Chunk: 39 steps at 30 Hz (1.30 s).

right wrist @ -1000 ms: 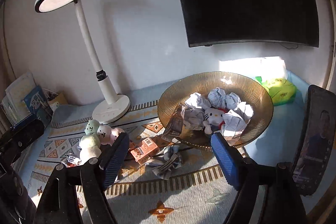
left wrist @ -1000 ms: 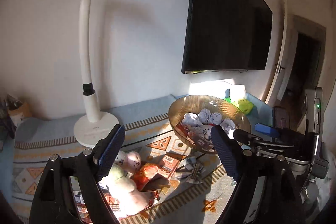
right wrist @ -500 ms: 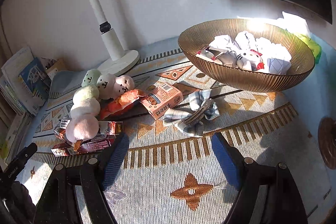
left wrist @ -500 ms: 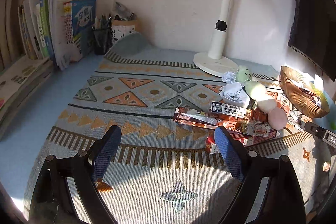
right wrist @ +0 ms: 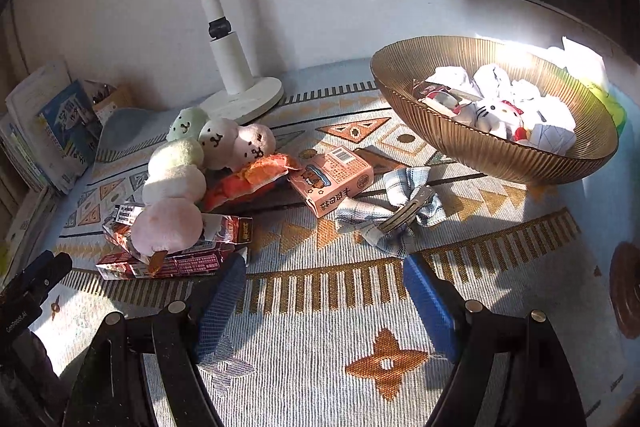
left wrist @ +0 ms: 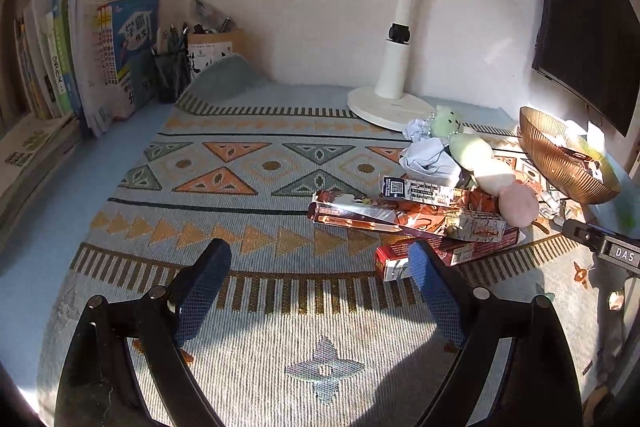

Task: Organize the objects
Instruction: 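Withdraw both grippers from the bowl and move toward the stacked plush toy, then grasp the green-topped plush with left gripper while right gripper grasps the pink-bottomed plush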

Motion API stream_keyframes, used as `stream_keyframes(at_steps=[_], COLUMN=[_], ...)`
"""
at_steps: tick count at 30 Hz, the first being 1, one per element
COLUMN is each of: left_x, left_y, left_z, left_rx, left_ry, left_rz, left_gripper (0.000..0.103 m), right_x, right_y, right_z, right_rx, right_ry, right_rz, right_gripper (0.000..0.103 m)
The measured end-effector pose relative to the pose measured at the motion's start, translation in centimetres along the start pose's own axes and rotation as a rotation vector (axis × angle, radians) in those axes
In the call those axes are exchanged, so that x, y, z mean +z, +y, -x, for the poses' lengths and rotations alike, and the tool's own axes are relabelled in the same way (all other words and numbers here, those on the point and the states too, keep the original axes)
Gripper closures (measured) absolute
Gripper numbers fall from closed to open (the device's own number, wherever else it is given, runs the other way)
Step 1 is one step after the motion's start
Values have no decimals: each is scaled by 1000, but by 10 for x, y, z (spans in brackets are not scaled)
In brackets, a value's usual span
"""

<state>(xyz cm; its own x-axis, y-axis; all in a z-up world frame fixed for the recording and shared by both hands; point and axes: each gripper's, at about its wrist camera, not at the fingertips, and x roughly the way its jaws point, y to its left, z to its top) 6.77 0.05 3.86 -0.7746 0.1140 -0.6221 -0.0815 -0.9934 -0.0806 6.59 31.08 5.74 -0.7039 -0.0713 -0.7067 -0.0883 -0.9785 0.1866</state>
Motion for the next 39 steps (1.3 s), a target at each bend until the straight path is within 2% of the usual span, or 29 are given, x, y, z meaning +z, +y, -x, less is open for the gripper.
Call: stream_keyframes(at_steps=[2, 5, 9, 13, 14, 16, 19, 20, 21, 22, 23, 24, 26, 27, 31, 36, 39], left_x=[7, 38, 97, 132, 137, 142, 142, 139, 137, 135, 133, 131, 129, 129, 139, 153, 143], left_y=[-1, -7, -30, -64, -71, -81, -92, -95, -98, -101, -104, -107, -114, -115, -105, -79, -56], left_z=[-2, -7, -32, -86, -98, -119, -139, -143, -144, -145, -146, -148, -152, -151, -135, -72, -29], left_rx=[-50, -189, -332, -407, -428, -424, -467, -475, -480, -480, -480, -477, -439, -419, -475, -503, -533], left_ry=[18, 13, 2, 125, 157, 200, 268, 290, 308, 315, 320, 329, 343, 330, 285, 172, 149], left_rz=[11, 61, 42, -87, -104, -124, -143, -150, -162, -170, -171, -170, -182, -189, -122, -84, -74], left_gripper=[13, 13, 13, 13, 13, 13, 16, 18, 25, 30, 40, 49, 62, 72, 73, 73, 73], right_x=[9, 26, 42, 44, 43, 40, 35, 34, 34, 33, 33, 33, 32, 32, 32, 23, 11], right_y=[13, 43, 77, 85, 83, 81, 79, 79, 80, 82, 83, 83, 81, 79, 60, 27, 9], right_z=[-1, -7, -26, -53, -57, -61, -61, -61, -60, -58, -56, -54, -49, -45, -16, 39, 62], right_rx=[74, 141, 161, 160, 165, 156, 154, 145, 138, 140, 145, 146, 141, 141, 177, 160, 138], right_ry=[16, 27, 43, 93, 101, 106, 95, 86, 83, 82, 83, 85, 81, 73, 30, -36, -41], right_rz=[2, 62, 124, 126, 120, 115, 124, 133, 144, 152, 157, 159, 157, 155, 90, 20, -3], right_gripper=[23, 23, 23, 23, 23, 23, 29, 36, 45, 47, 54, 54, 55, 55, 55, 55, 55])
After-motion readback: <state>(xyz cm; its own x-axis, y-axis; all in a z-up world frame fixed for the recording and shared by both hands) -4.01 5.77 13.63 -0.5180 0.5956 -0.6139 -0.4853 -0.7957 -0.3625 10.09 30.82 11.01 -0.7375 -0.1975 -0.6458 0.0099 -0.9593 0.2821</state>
